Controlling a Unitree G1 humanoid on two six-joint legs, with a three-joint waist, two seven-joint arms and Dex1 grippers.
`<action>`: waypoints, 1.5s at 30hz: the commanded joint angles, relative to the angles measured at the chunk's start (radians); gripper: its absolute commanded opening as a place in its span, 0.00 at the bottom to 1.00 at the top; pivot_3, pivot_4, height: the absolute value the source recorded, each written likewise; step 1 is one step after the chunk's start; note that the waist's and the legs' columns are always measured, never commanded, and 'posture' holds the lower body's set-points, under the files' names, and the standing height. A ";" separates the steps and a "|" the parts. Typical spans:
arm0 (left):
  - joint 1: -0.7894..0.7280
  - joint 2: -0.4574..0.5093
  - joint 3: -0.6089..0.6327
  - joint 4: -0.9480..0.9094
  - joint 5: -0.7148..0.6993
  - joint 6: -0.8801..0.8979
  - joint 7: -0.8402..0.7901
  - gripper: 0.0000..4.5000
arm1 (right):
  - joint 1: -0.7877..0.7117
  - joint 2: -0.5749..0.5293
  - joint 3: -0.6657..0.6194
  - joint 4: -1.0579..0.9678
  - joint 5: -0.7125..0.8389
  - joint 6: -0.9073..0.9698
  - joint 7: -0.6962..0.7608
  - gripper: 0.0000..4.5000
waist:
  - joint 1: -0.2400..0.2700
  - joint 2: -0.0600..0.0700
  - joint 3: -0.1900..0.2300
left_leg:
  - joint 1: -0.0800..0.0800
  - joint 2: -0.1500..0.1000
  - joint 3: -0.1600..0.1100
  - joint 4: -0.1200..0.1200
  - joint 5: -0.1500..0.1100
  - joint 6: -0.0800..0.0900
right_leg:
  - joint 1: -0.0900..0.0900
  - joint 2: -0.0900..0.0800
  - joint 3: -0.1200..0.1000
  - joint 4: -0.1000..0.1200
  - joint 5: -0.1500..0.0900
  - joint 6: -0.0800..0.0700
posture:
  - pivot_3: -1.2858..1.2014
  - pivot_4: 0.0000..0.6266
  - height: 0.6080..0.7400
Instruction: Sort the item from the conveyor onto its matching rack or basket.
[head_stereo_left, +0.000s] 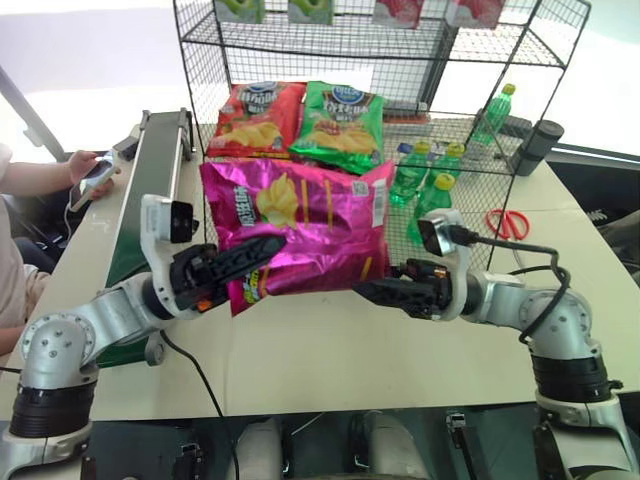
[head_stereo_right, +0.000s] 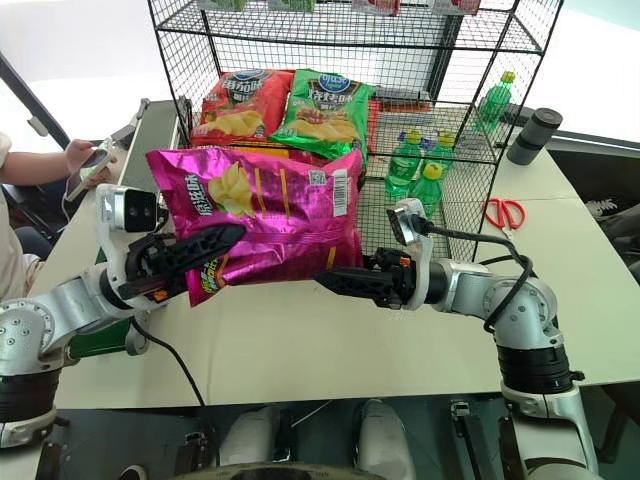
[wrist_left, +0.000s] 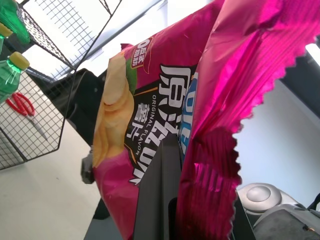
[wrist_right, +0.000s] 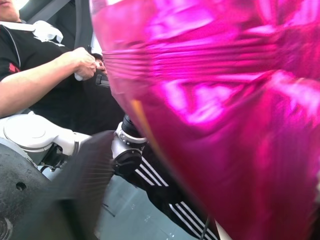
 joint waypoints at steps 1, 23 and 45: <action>-0.003 -0.012 0.010 -0.008 0.034 -0.013 -0.014 0.00 | -0.010 -0.002 -0.010 -0.022 0.016 0.000 0.004 0.37 | 0.000 0.000 0.000 | 0.000 0.000 0.000 0.000 0.000 0.000 | 0.000 0.000 0.000 0.000 0.000 0.000 | 0.52 0.24 1.00; 0.057 0.000 0.029 -0.019 0.618 -0.226 -0.164 1.00 | 0.155 -0.145 -0.421 -0.248 -0.096 -0.324 -0.123 0.04 | 0.026 0.001 0.001 | -0.002 -0.001 0.001 -0.001 -0.001 0.000 | -0.002 -0.001 0.000 -0.002 0.000 0.000 | 0.52 0.24 1.00; -0.107 -0.296 -0.120 -0.080 0.991 -0.508 -0.163 1.00 | -0.004 -0.304 -0.139 0.238 -1.538 -1.517 -0.503 0.04 | 0.019 -0.002 0.004 | 0.001 -0.003 0.001 -0.002 0.005 -0.008 | 0.001 -0.001 0.001 -0.002 -0.001 0.003 | 0.52 0.24 1.00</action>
